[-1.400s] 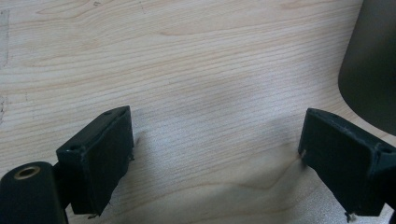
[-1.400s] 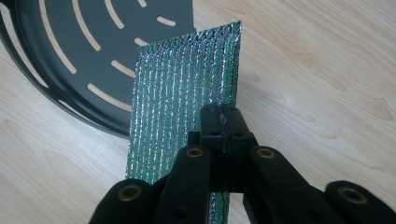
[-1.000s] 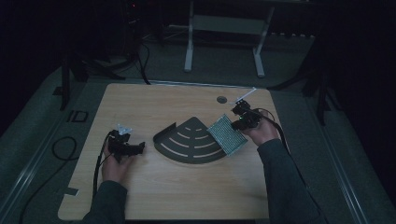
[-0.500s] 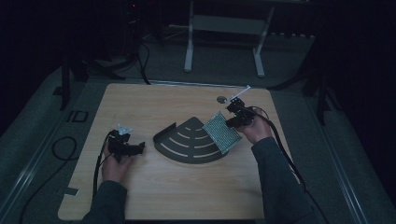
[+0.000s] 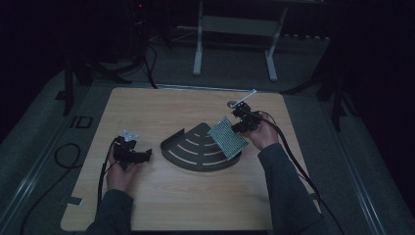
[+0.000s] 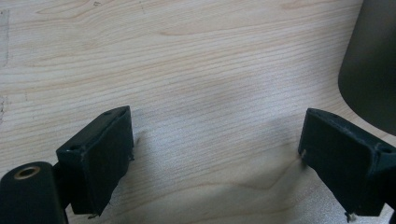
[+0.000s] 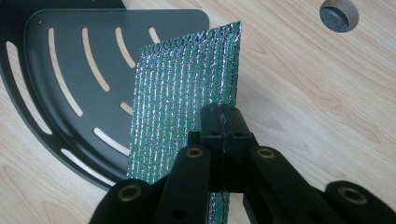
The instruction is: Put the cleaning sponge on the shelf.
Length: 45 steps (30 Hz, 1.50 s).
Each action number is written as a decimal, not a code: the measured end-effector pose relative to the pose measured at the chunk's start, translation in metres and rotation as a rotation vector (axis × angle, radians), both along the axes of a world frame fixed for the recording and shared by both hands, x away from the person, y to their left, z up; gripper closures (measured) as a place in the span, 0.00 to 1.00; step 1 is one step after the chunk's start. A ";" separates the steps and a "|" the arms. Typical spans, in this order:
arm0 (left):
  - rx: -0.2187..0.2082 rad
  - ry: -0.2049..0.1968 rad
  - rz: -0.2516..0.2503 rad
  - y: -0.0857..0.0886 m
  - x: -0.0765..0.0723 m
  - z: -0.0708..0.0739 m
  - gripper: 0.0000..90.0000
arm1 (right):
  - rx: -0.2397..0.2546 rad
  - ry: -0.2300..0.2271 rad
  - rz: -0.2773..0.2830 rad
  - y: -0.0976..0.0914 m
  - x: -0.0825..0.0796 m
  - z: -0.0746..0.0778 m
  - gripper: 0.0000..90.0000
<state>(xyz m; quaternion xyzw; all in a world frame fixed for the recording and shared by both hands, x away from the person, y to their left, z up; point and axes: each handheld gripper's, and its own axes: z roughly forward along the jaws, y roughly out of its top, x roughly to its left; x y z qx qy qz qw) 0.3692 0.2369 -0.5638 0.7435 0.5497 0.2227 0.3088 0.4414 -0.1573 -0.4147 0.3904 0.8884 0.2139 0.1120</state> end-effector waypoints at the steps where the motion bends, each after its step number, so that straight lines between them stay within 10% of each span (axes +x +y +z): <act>1: 0.000 0.000 0.000 0.000 0.000 0.000 0.12 | 0.000 0.000 0.000 0.000 0.000 0.000 1.00; 45: -0.001 0.000 0.002 0.000 0.000 0.000 0.12 | -0.086 0.002 0.095 0.031 -0.003 -0.036 1.00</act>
